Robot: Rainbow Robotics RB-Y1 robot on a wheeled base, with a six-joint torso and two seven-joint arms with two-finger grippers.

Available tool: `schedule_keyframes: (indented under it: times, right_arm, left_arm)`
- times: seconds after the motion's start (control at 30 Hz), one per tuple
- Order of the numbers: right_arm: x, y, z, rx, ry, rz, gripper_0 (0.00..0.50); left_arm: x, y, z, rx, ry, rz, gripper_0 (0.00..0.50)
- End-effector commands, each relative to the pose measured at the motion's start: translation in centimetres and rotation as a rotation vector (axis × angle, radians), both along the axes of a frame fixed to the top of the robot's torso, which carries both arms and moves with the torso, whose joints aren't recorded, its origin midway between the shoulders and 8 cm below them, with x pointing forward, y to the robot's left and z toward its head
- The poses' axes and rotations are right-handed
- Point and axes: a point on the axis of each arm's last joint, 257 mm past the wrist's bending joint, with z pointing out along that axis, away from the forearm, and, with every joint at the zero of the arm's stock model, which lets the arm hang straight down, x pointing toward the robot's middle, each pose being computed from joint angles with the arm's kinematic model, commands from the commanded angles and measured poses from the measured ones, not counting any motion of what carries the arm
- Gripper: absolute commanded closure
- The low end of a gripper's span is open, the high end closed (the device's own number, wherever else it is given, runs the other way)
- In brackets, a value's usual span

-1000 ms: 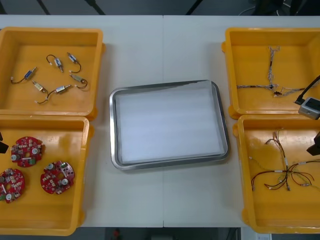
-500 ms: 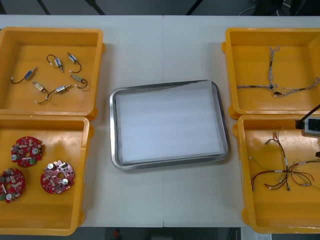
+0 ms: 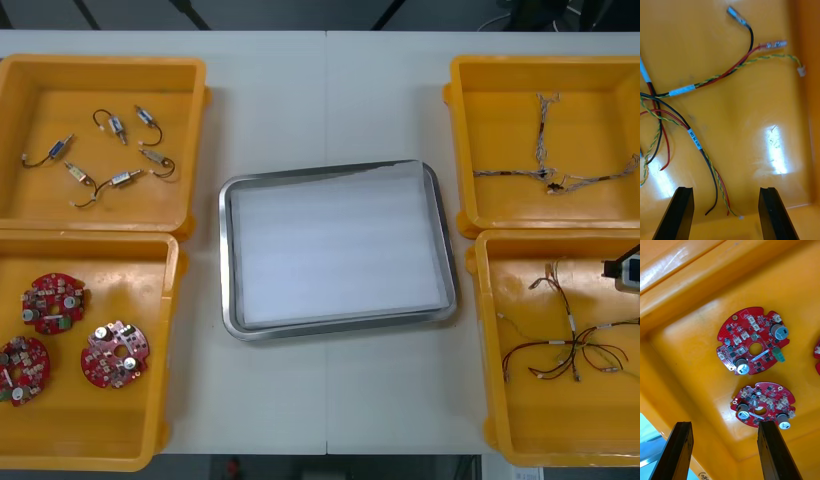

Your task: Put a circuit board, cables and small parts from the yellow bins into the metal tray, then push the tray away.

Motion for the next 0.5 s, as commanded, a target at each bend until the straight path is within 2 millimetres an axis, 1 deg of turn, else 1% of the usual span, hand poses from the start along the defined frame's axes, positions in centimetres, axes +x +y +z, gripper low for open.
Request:
schedule_keyframes:
  times: [0.03,0.23,0.5]
  right_arm:
    - [-1.2,-0.9,-2.2,-0.024,0.038,0.001,0.000]
    - [-1.4,0.0,-3.5,-0.015,0.041,0.019,0.000]
    - [-0.9,0.1,-4.1,-0.032,0.019,0.034,0.000]
  left_arm:
    - [-0.7,1.3,-1.9,0.110,-0.007,-0.204,0.000]
    - [-1.3,1.5,-3.0,0.138,-0.017,-0.268,0.000]
    - [-2.4,1.7,-4.0,0.180,0.008,-0.349,0.000]
